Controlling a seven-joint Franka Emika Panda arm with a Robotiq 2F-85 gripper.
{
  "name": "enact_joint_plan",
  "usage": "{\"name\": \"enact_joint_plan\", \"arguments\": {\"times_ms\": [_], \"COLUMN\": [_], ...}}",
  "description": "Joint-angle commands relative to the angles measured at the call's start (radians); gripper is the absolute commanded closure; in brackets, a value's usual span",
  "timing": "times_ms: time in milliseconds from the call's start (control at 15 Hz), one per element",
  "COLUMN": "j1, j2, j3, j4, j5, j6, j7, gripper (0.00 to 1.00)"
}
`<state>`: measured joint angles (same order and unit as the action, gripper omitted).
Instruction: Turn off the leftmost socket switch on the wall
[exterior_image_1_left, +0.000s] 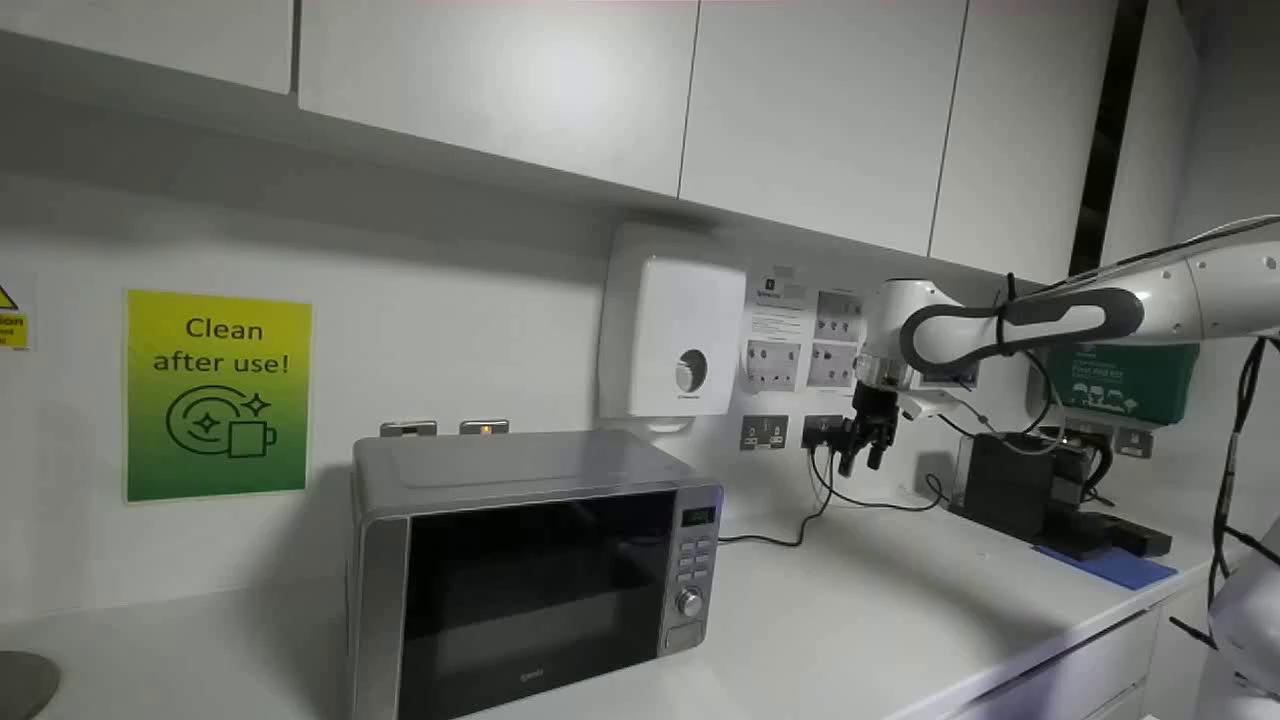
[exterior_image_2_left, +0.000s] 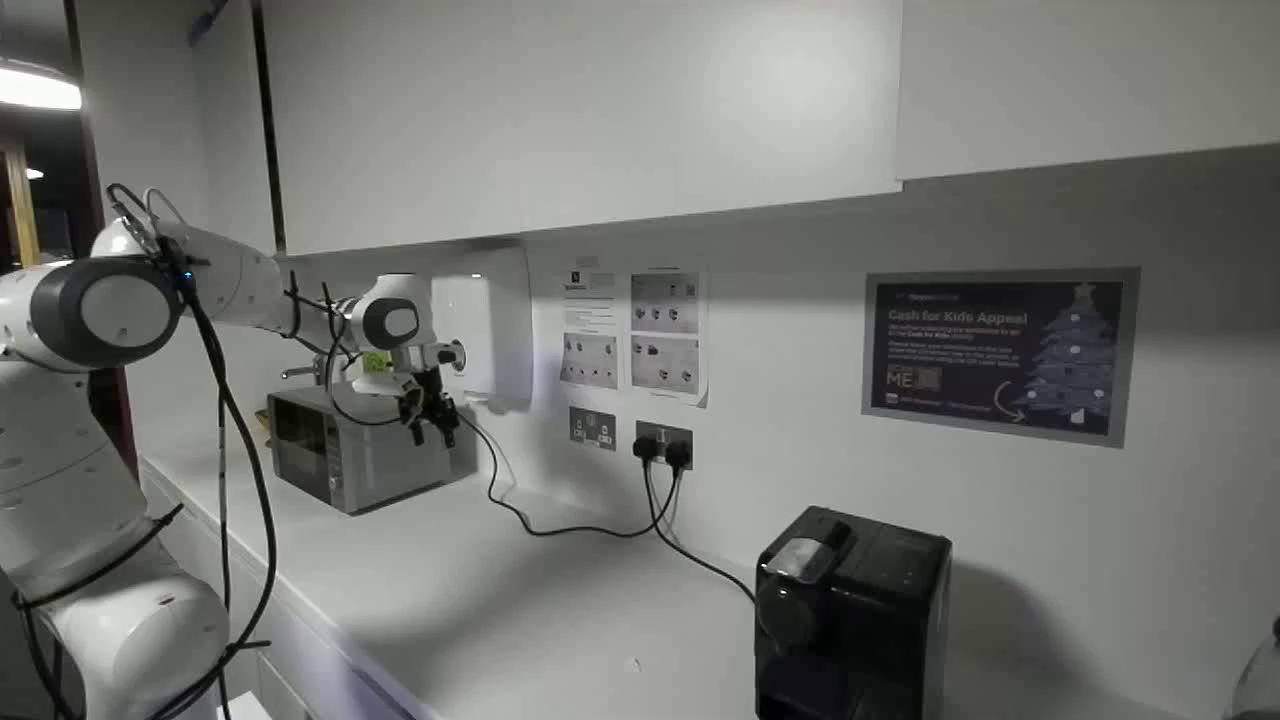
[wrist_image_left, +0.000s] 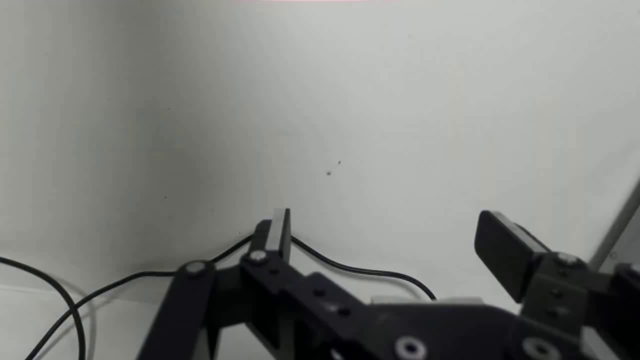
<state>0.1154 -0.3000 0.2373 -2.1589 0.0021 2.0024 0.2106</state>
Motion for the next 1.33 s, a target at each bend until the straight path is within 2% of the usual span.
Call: {"name": "enact_joint_plan", "arguments": {"times_ms": [0,200,667,1000,1267], "j1": [0.012,0.012,0.004,0.011,0.006], "j2": [0.002,0.002,0.007,0.04,0.083], "j3": [-0.011,-0.011,-0.023,-0.071,-0.099], "j4": [0.002,0.002,-0.027,-0.013,-0.008], "j5": [-0.004,-0.004,-0.143,-0.103,-0.075], "j6": [-0.002,-0.002,0.05,0.137,0.24], "j7": [0.003,0.003,-0.087,-0.213,-0.255], "gripper": [0.0,0.0,0.0,0.0,0.0]}}
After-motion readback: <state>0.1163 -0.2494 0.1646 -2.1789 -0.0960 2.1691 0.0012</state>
